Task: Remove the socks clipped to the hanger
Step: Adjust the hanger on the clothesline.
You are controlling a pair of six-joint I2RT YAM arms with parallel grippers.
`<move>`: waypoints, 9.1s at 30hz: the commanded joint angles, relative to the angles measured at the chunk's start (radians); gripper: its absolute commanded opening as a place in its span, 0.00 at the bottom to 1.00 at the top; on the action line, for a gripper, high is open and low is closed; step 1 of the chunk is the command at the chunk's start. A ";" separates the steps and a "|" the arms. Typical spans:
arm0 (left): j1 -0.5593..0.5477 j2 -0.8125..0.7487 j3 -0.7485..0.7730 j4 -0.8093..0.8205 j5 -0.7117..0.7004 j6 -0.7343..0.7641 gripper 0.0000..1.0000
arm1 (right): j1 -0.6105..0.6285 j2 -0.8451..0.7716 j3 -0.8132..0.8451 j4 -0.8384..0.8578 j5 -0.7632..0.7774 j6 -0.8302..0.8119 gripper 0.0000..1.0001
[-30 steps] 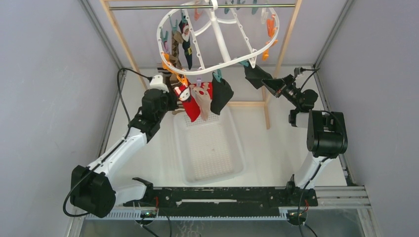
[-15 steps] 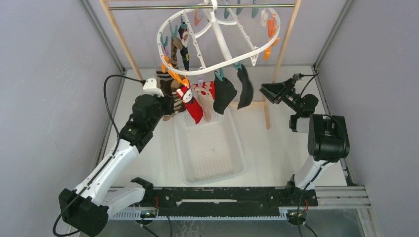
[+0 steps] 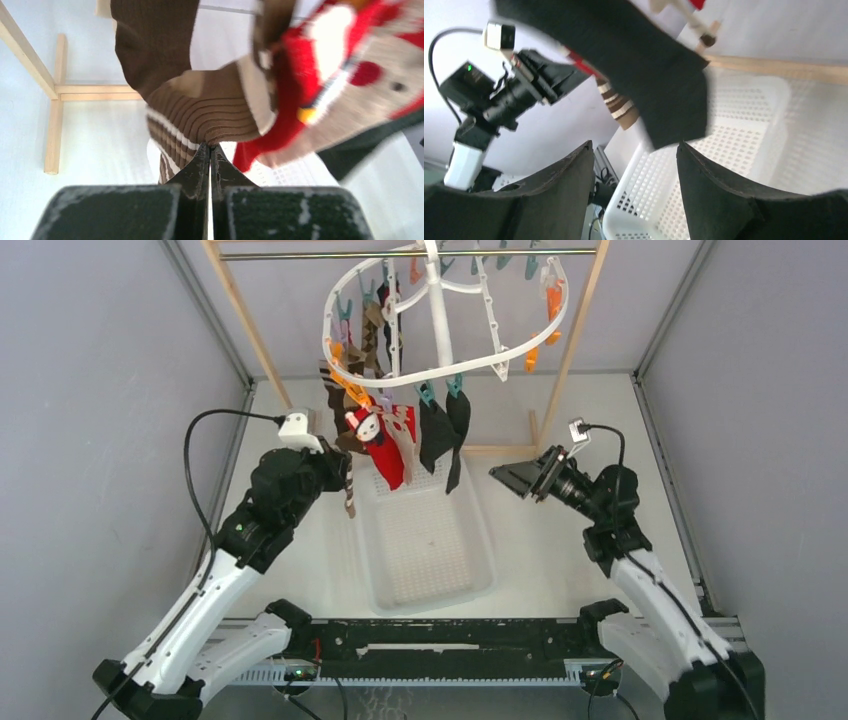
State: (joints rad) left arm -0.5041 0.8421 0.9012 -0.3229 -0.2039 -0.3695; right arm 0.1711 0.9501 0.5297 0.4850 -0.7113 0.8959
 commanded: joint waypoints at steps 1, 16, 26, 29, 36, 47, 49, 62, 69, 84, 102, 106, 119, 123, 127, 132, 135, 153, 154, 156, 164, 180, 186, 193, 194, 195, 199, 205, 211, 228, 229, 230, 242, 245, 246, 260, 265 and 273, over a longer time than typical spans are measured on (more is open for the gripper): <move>-0.043 -0.075 0.090 -0.077 -0.037 -0.045 0.00 | 0.139 -0.245 0.000 -0.431 0.215 -0.224 0.69; -0.224 -0.079 0.184 -0.208 -0.106 -0.111 0.00 | 0.894 -0.352 0.023 -0.563 0.778 -0.278 0.61; -0.298 -0.041 0.218 -0.246 -0.148 -0.117 0.00 | 1.055 -0.026 0.177 -0.391 1.002 -0.456 0.60; -0.305 -0.041 0.224 -0.252 -0.147 -0.119 0.00 | 1.049 0.023 0.232 -0.369 1.012 -0.510 0.60; -0.321 -0.021 0.249 -0.266 -0.141 -0.133 0.01 | 1.037 0.172 0.393 -0.381 0.989 -0.590 0.59; -0.375 -0.004 0.273 -0.279 -0.166 -0.150 0.01 | 1.050 0.355 0.506 -0.389 1.026 -0.606 0.59; -0.382 -0.005 0.275 -0.280 -0.170 -0.152 0.01 | 1.050 0.384 0.514 -0.393 1.031 -0.602 0.59; -0.409 -0.025 0.269 -0.294 -0.186 -0.155 0.06 | 1.035 0.460 0.525 -0.414 1.056 -0.543 0.12; -0.409 -0.071 0.229 -0.299 -0.215 -0.154 0.39 | 1.035 0.424 0.521 -0.441 1.046 -0.539 0.00; -0.410 -0.184 0.199 -0.366 -0.248 -0.190 1.00 | 0.949 0.174 0.346 -0.370 0.856 -0.452 0.00; -0.410 -0.194 0.221 -0.404 -0.264 -0.200 1.00 | 0.570 -0.130 0.268 -0.521 0.599 -0.418 0.00; -0.410 -0.187 0.229 -0.411 -0.267 -0.197 1.00 | 0.439 -0.152 0.268 -0.543 0.510 -0.413 0.00; -0.409 -0.176 0.232 -0.412 -0.279 -0.192 1.00 | 0.082 -0.102 0.269 -0.442 0.213 -0.314 0.00; -0.410 -0.176 0.229 -0.412 -0.286 -0.193 1.00 | 0.004 -0.066 0.271 -0.395 0.143 -0.273 0.00; -0.409 -0.189 0.213 -0.421 -0.335 -0.203 1.00 | -0.037 -0.035 0.271 -0.370 0.105 -0.252 0.00; -0.409 -0.205 0.188 -0.389 -0.472 -0.201 1.00 | -0.036 -0.016 0.266 -0.355 0.085 -0.242 0.00; -0.409 -0.186 0.187 -0.340 -0.558 -0.163 1.00 | -0.037 -0.012 0.258 -0.353 0.087 -0.247 0.00; -0.099 -0.061 -0.080 0.327 -0.241 0.132 1.00 | -0.048 -0.029 0.208 -0.345 0.052 -0.261 0.00; -0.093 -0.050 -0.093 0.367 -0.230 0.151 1.00 | -0.047 -0.031 0.206 -0.345 0.051 -0.262 0.00; -0.071 -0.020 -0.102 0.412 -0.198 0.159 1.00 | -0.050 -0.034 0.205 -0.350 0.049 -0.265 0.00; 0.013 0.078 -0.122 0.485 -0.091 0.148 1.00 | -0.074 -0.050 0.196 -0.360 0.027 -0.268 0.00; 0.016 0.110 -0.211 0.581 -0.057 0.135 0.54 | -0.085 -0.051 0.187 -0.339 -0.002 -0.246 0.00; 0.017 0.106 -0.180 0.528 -0.038 0.144 0.31 | -0.084 -0.056 0.180 -0.331 -0.010 -0.238 0.00; 0.017 0.042 -0.159 0.464 0.002 0.146 0.00 | -0.085 -0.067 0.164 -0.325 -0.014 -0.232 0.00; 0.017 0.030 -0.160 0.457 0.007 0.146 0.00 | -0.084 -0.068 0.162 -0.325 -0.013 -0.232 0.00; 0.016 0.018 -0.159 0.449 0.012 0.146 0.00 | -0.085 -0.069 0.162 -0.326 -0.013 -0.233 0.00; 0.016 -0.016 -0.146 0.407 0.044 0.141 0.00 | -0.087 -0.070 0.162 -0.321 -0.011 -0.231 0.00; -0.021 -0.052 -0.097 0.304 0.056 0.143 0.00 | -0.096 -0.061 0.162 -0.307 -0.011 -0.225 0.00; -0.096 -0.096 -0.034 0.210 -0.011 0.165 0.00 | -0.103 -0.045 0.163 -0.292 -0.014 -0.218 0.00; -0.354 -0.076 0.130 0.100 -0.175 0.210 0.00 | -0.196 0.068 0.226 -0.236 -0.072 -0.177 0.00; -0.370 -0.068 0.143 0.096 -0.184 0.212 0.00 | -0.197 0.079 0.236 -0.234 -0.073 -0.178 0.00; -0.385 -0.060 0.156 0.092 -0.193 0.215 0.00 | -0.196 0.091 0.244 -0.233 -0.073 -0.177 0.00; -0.561 0.066 0.304 0.068 -0.303 0.264 0.00 | -0.197 0.179 0.309 -0.229 -0.071 -0.175 0.00; -0.595 0.106 0.338 0.070 -0.326 0.275 0.00 | -0.197 0.179 0.309 -0.241 -0.071 -0.182 0.00; -0.604 0.121 0.351 0.070 -0.330 0.279 0.00 | -0.197 0.180 0.309 -0.245 -0.071 -0.184 0.00; -0.643 0.383 0.578 0.054 -0.309 0.316 0.00 | -0.199 0.190 0.316 -0.226 -0.079 -0.167 0.00; -0.642 0.480 0.659 0.051 -0.282 0.319 0.00 | -0.200 0.212 0.335 -0.224 -0.079 -0.166 0.00; -0.620 0.614 0.798 0.022 -0.219 0.313 0.00 | -0.202 0.254 0.386 -0.240 -0.075 -0.174 0.00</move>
State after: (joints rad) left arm -1.1374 1.4158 1.5932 -0.3111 -0.4805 -0.0692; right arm -0.0216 1.1908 0.8532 0.2138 -0.7879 0.7212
